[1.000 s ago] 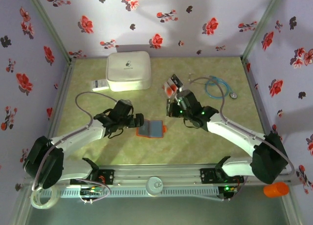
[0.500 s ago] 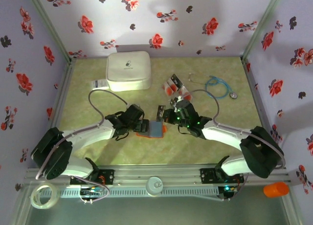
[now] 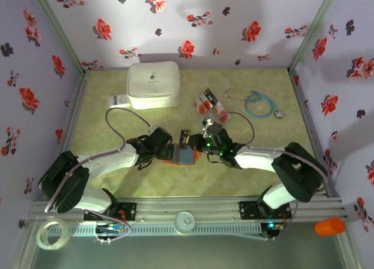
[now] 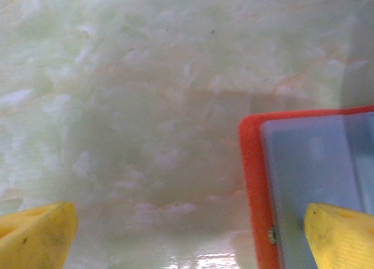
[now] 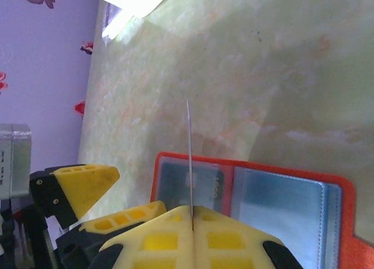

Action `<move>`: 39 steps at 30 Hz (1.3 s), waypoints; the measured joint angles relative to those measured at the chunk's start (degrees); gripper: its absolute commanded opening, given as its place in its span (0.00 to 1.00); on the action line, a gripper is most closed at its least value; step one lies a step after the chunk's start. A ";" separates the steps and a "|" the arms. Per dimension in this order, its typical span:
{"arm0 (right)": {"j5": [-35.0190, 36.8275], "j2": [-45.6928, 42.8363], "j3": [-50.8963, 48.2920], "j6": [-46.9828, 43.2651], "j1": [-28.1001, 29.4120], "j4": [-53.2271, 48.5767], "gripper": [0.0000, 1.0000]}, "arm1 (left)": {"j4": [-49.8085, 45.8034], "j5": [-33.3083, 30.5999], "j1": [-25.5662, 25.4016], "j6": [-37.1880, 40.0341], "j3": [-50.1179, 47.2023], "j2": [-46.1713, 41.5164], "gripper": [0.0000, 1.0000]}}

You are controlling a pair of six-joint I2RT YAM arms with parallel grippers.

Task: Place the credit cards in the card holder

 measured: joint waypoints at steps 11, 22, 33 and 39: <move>-0.22 1.95 -2.45 0.37 0.39 4.20 0.00 | -1.18 -1.64 0.02 -0.46 -2.03 0.48 1.00; -1.36 5.90 -2.47 0.90 1.33 8.37 0.00 | -1.14 -2.10 -0.02 -0.87 -2.27 1.07 1.00; -2.19 8.35 -2.45 1.29 1.44 10.12 0.00 | -1.14 -2.49 -0.02 -1.05 -2.93 1.22 1.00; -2.64 9.51 -2.38 1.29 1.44 10.82 0.00 | -1.05 -2.49 -0.02 -1.29 -3.26 1.27 1.00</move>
